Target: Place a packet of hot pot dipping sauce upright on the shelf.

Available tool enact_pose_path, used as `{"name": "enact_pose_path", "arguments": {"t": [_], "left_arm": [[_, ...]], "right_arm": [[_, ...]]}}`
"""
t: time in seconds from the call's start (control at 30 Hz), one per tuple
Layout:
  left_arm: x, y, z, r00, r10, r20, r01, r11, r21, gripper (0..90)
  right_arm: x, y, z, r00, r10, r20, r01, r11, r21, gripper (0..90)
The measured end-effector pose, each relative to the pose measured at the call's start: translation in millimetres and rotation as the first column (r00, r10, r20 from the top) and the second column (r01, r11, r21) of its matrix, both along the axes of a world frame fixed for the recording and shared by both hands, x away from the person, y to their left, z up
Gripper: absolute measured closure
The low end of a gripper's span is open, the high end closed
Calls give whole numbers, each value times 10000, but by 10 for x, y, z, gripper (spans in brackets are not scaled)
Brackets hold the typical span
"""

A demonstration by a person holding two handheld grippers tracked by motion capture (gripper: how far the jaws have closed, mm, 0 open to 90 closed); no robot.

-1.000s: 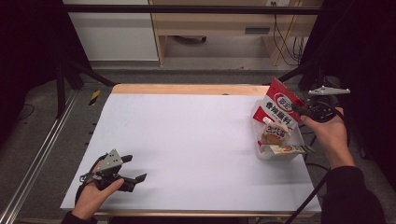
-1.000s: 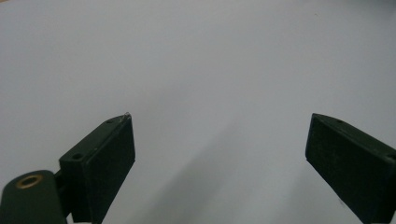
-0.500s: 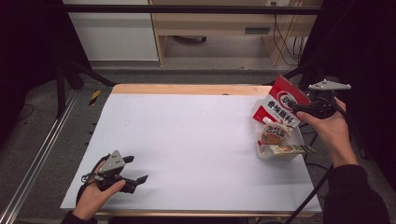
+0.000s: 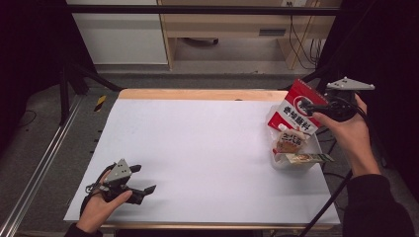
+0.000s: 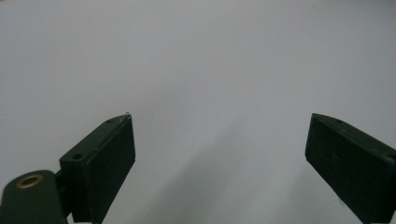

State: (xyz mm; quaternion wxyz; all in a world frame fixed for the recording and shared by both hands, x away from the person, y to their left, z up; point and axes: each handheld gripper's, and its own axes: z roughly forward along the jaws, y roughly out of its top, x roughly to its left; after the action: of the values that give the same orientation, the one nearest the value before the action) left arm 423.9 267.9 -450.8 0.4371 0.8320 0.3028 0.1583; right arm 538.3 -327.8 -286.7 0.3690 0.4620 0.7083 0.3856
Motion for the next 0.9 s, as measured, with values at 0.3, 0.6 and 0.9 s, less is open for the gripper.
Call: {"name": "enact_pose_path", "arguments": {"t": [0.3, 0.6, 0.9], "left_arm": [[-9, -9, -1, 10000, 28, 7, -29, 10000, 63, 82], [-12, 24, -2, 9998, 181, -32, -181, 9998, 46, 82], [-37, 45, 2, 9993, 369, 70, -370, 9992, 148, 81]], "right_arm": [[-159, 319, 171, 9991, 420, -62, -421, 9991, -75, 104], [-431, 791, 245, 9913, 1312, 49, -1310, 9908, -347, 82], [-665, 1280, 100, 9789, 2040, -50, -2040, 9775, -534, 83]]}}
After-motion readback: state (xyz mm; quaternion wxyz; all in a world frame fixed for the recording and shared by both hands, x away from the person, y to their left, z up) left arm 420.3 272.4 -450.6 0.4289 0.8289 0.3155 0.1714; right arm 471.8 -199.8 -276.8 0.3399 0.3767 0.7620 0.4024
